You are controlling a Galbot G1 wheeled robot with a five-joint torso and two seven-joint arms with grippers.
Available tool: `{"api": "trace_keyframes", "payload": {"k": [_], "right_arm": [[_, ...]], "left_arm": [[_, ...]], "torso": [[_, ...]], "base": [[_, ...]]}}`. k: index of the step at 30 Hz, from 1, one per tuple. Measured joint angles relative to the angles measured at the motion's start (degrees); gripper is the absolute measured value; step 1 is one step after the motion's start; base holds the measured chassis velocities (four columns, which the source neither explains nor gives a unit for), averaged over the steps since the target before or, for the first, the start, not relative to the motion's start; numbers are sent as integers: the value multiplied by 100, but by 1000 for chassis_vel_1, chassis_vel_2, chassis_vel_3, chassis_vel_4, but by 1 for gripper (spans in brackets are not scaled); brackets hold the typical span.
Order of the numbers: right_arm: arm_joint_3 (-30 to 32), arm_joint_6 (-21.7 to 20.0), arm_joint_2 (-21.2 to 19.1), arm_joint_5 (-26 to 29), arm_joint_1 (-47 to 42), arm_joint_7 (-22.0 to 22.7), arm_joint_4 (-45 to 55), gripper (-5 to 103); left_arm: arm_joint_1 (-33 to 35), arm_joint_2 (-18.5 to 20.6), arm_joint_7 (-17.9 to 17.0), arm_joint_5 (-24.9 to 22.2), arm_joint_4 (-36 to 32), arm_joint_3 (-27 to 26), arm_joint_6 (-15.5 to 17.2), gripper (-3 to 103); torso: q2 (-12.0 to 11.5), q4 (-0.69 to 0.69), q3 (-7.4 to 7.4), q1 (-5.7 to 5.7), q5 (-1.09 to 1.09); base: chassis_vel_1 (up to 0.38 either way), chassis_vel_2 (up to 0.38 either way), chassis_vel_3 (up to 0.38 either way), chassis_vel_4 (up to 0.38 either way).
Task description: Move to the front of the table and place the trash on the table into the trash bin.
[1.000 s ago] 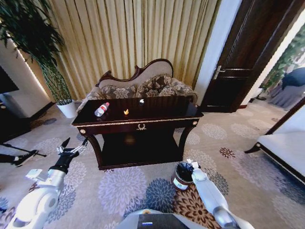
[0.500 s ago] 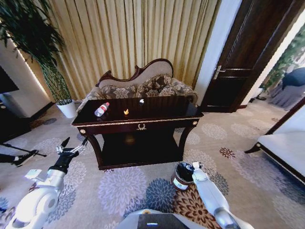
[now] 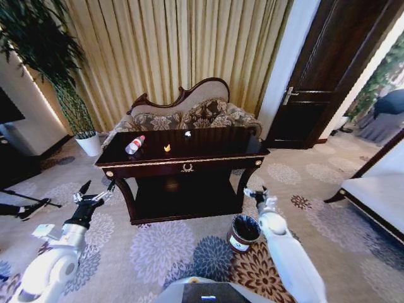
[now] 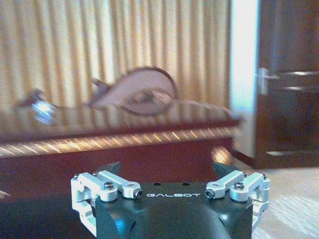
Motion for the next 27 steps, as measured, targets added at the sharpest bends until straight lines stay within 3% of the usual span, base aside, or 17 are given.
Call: {"api": "trace_keyframes", "payload": {"k": [5, 13, 21, 27], "right_arm": [[-252, -283, -74, 375, -190, -2, 1355, 100], [-497, -519, -151, 486, -111, -2, 1895, 100], [-490, -587, -296, 499, -110, -5, 1885, 100], [-531, -556, -286, 505, 2, -5, 1698, 100]], "left_arm": [[-42, -22, -282, 151, -21, 24, 127, 100], [42, -38, -399, 175, -160, -113, 200, 100], [13, 46, -1113, 46, -659, -405, 1247, 100], [-77, 215, -1234, -56, -717, -442, 1433, 100]], "torso": [[0, 2, -1, 0, 1], [0, 2, 0, 0, 1], [0, 1, 0, 0, 1], [0, 0, 0, 0, 1]], "base": [[0, 0, 0, 0], [0, 0, 0, 0], [0, 0, 0, 0], [0, 0, 0, 0]]}}
